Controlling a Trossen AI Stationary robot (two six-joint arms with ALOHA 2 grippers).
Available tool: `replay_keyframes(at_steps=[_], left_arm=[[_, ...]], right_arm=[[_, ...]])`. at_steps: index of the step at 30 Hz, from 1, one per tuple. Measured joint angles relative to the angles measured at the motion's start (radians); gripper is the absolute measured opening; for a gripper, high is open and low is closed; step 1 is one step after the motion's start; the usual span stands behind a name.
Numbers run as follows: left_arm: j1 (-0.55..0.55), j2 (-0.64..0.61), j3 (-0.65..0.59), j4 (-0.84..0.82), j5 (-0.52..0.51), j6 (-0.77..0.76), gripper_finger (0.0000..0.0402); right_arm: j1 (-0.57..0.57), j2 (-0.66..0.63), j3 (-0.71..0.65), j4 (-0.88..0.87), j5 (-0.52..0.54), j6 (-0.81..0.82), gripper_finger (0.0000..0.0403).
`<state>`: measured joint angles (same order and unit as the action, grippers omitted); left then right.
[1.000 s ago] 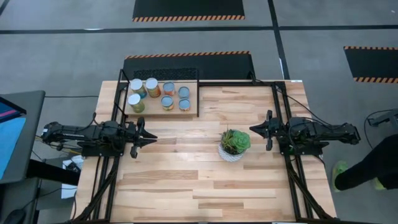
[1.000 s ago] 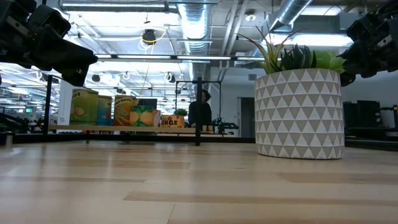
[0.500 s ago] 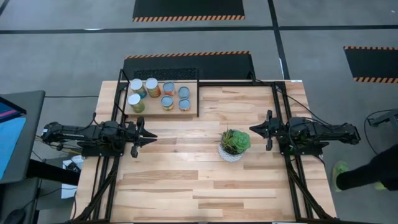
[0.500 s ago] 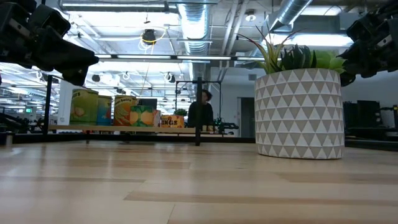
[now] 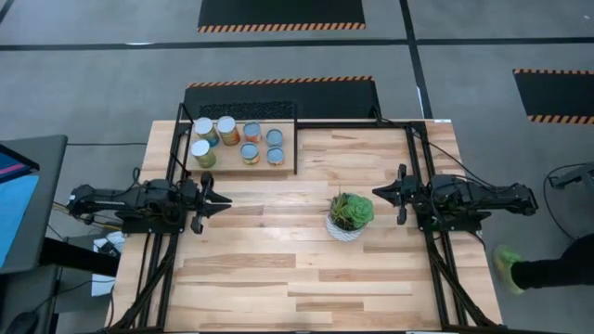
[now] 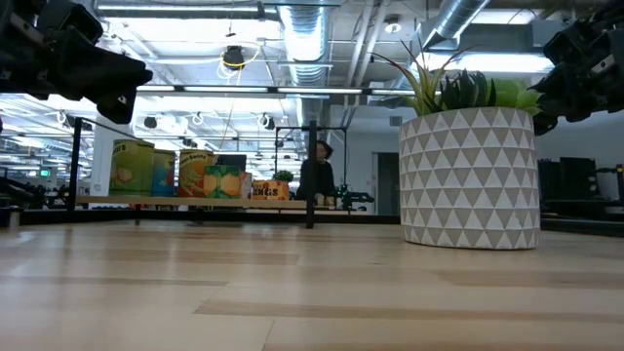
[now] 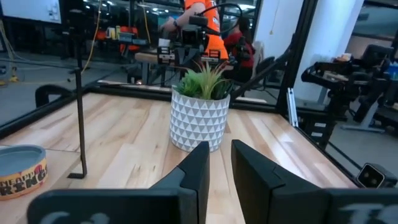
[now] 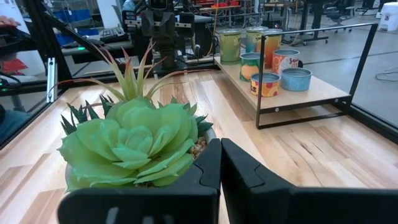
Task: Pick and place cans onto a shelf
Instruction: Return to Home Position
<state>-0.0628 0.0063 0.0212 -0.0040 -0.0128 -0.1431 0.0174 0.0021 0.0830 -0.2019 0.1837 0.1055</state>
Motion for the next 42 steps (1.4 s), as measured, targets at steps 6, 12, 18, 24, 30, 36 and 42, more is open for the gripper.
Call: replay_keyframes(at_steps=[6,12,18,24,30,36,42], left_arm=[[0.000,-0.005,0.000,0.000,0.001,0.013,0.0057],[0.000,-0.002,-0.001,0.002,0.001,0.005,0.0057],[0.000,-0.002,-0.001,0.002,0.001,0.005,0.0057],[0.000,-0.002,-0.001,0.003,0.002,0.004,0.0057],[0.000,-0.002,-0.002,0.003,0.003,0.001,0.0057],[0.000,-0.002,-0.002,0.003,0.003,0.002,0.0057],[0.000,-0.002,-0.002,0.003,0.003,0.003,0.0057]], right_arm=[[0.000,0.000,0.000,0.001,0.000,0.000,0.0028],[0.000,0.000,0.000,0.001,0.000,0.000,0.0028],[0.000,0.000,0.000,0.001,0.000,0.000,0.0028],[0.000,0.000,0.000,0.001,0.000,0.000,0.0028],[0.000,0.000,0.000,0.001,0.000,0.000,0.0028],[0.000,0.000,0.000,0.001,0.000,0.000,0.0028],[0.000,0.000,0.000,0.001,0.000,0.000,0.0028]])
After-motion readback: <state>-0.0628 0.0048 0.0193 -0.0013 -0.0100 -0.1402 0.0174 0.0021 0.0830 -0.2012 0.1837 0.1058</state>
